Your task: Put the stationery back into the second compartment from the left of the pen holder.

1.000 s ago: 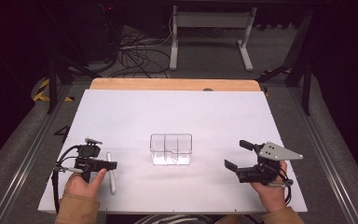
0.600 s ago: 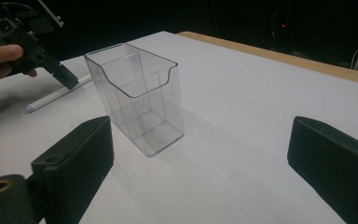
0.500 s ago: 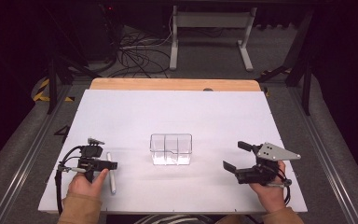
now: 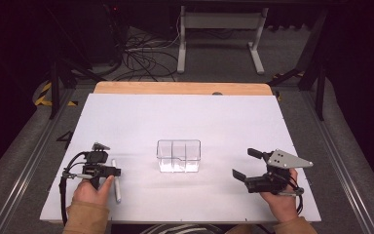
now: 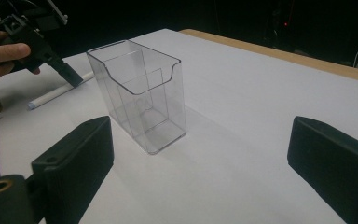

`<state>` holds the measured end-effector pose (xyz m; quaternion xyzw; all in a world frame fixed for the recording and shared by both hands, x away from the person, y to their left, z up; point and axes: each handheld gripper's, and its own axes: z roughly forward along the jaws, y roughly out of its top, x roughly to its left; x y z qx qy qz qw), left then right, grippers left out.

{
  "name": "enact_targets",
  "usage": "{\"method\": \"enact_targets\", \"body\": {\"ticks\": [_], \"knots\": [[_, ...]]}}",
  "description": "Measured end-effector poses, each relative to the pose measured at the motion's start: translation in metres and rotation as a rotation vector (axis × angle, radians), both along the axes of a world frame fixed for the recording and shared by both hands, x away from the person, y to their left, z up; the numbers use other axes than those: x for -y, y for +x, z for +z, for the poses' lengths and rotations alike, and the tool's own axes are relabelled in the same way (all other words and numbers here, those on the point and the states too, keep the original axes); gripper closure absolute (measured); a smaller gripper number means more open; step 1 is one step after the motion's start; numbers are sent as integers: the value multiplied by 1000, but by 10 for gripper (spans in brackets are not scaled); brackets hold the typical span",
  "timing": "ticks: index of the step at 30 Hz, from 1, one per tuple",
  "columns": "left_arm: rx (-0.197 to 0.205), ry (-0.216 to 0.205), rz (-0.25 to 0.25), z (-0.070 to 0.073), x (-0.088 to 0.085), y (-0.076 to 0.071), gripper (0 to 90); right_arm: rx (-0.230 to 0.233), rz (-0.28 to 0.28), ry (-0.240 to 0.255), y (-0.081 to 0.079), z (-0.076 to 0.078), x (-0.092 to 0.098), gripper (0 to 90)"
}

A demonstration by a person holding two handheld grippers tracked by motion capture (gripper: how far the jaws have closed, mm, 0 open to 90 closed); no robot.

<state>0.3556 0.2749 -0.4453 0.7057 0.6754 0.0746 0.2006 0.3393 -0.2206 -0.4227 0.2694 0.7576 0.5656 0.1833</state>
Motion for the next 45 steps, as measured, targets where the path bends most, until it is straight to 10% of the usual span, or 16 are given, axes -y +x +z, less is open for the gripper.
{"method": "enact_targets", "body": {"ticks": [18,45], "knots": [[52,32,13,5,3,-3,784,-1,6,-10,0,-1,-1,72],[476,-64,-151,59,12,-33,785,0,4,-12,0,-2,-1,71]]}}
